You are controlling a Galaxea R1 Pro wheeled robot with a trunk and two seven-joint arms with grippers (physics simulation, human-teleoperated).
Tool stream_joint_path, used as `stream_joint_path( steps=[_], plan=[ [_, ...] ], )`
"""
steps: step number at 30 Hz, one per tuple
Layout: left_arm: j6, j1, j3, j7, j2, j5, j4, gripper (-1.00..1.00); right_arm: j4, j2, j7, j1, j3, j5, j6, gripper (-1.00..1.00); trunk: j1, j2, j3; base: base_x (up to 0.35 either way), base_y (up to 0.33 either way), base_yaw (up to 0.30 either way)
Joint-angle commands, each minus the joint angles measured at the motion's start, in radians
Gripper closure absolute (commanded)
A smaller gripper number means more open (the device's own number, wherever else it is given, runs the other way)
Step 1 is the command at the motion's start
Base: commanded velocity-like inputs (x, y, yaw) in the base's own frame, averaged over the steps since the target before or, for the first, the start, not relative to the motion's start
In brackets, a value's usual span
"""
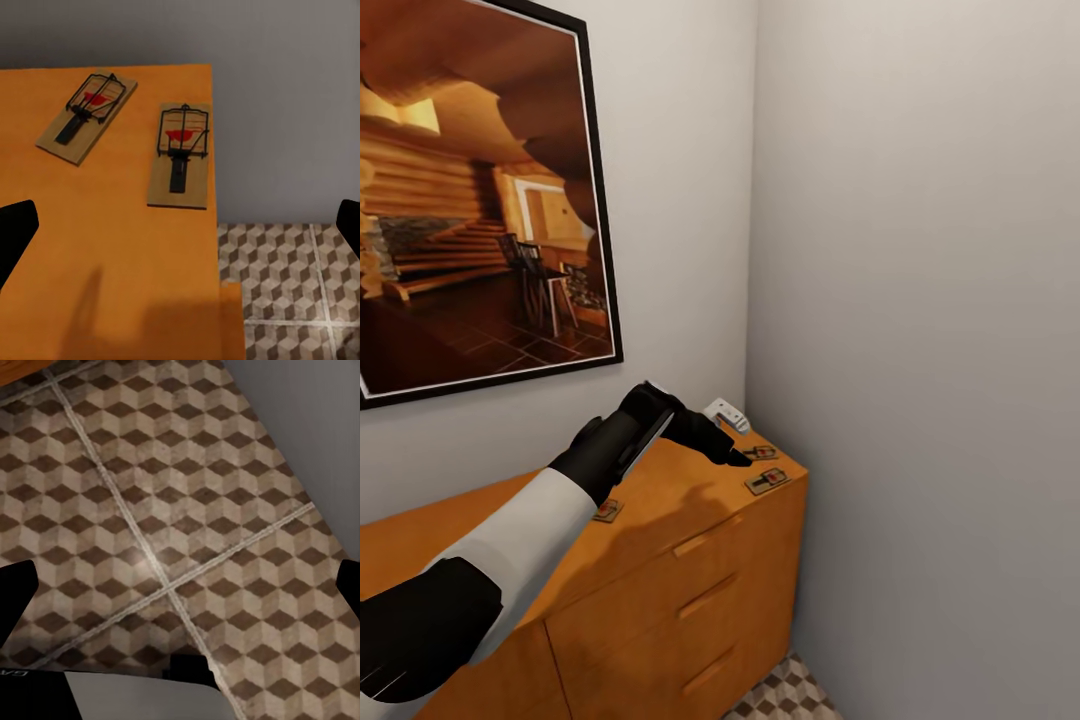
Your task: Take the four mousetraps from the cabinet in the bathroom and place them on the bathroom floor. Make sure all four end up on the same floor surface, and ensure that at least two of them are either under or directly next to the same bathroom sink.
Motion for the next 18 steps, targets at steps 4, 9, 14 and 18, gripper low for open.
stream_joint_path(
  steps=[4, 9, 14, 18],
  plan=[
    [0.005, -0.001, 0.0, -0.005, -0.001, -0.004, -0.001, -1.0, 0.001, 0.0, -0.007, 0.0, 0.003, 0.007, -0.002, -1.0, 0.0, -0.001, -0.001, 0.079, -0.087, 0.0],
    [0.005, -0.001, 0.0, -0.005, -0.002, -0.004, -0.001, -1.0, 0.001, 0.0, -0.007, 0.0, 0.003, 0.007, -0.002, -1.0, 0.0, -0.001, -0.001, 0.073, -0.078, 0.0],
    [0.005, -0.001, 0.0, -0.005, -0.002, -0.003, 0.0, -1.0, 0.001, -0.001, -0.007, 0.0, 0.003, 0.007, -0.002, -1.0, 0.0, -0.001, -0.001, 0.018, -0.018, 0.0],
    [0.005, -0.001, 0.0, -0.005, -0.002, -0.003, 0.0, -1.0, 0.001, -0.001, -0.007, 0.0, 0.003, 0.007, -0.002, -1.0, 0.0, -0.001, -0.001, 0.005, -0.006, 0.0]
  ],
)
